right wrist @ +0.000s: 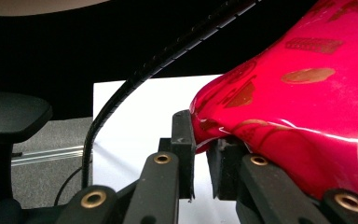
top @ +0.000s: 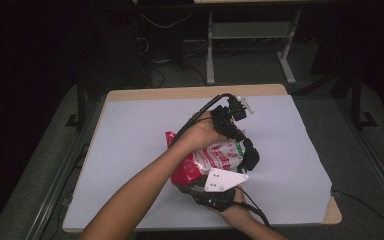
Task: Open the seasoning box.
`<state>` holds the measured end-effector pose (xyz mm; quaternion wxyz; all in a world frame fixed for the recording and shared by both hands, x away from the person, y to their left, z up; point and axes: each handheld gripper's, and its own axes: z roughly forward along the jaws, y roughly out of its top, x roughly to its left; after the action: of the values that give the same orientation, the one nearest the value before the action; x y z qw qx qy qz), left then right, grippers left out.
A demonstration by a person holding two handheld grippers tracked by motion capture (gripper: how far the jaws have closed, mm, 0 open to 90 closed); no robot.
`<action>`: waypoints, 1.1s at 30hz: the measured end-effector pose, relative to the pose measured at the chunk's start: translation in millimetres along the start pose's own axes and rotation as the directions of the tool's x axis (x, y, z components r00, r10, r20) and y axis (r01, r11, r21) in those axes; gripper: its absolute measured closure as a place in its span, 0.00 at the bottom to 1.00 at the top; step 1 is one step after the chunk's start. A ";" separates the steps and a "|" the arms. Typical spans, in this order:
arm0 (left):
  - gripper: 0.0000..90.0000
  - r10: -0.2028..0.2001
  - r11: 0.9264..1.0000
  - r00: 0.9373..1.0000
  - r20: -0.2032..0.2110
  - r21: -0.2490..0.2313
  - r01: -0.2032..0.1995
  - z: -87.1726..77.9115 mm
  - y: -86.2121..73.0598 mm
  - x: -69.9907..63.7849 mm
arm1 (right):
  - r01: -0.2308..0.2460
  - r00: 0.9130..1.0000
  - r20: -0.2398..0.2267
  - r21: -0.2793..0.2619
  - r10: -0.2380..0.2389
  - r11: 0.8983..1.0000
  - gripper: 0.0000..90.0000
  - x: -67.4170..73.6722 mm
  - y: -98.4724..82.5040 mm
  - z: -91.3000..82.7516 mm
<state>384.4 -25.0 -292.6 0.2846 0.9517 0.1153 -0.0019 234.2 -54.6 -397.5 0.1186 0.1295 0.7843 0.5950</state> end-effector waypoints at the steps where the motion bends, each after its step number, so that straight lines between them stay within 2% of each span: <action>1: 1.00 0.001 1.000 1.000 0.001 0.001 -0.001 0.1 0.1 0.0 | -0.001 1.000 0.000 -0.001 0.001 1.000 0.90 0.0 0.0 0.0; 18: 1.00 0.004 1.000 1.000 -0.003 0.010 -0.004 -0.1 0.8 -1.4 | -0.001 1.000 -0.004 -0.023 0.001 1.000 0.90 -0.7 2.9 -2.9; 33: 1.00 0.012 1.000 1.000 -0.007 0.019 -0.012 -0.5 3.6 -3.6 | -0.020 1.000 -0.007 -0.032 0.020 0.999 0.90 -2.7 2.7 -2.0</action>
<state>381.7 -28.4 -290.0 0.2750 0.9551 0.1107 0.0019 236.2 -56.6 -394.4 0.1121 0.1337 0.7738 0.6089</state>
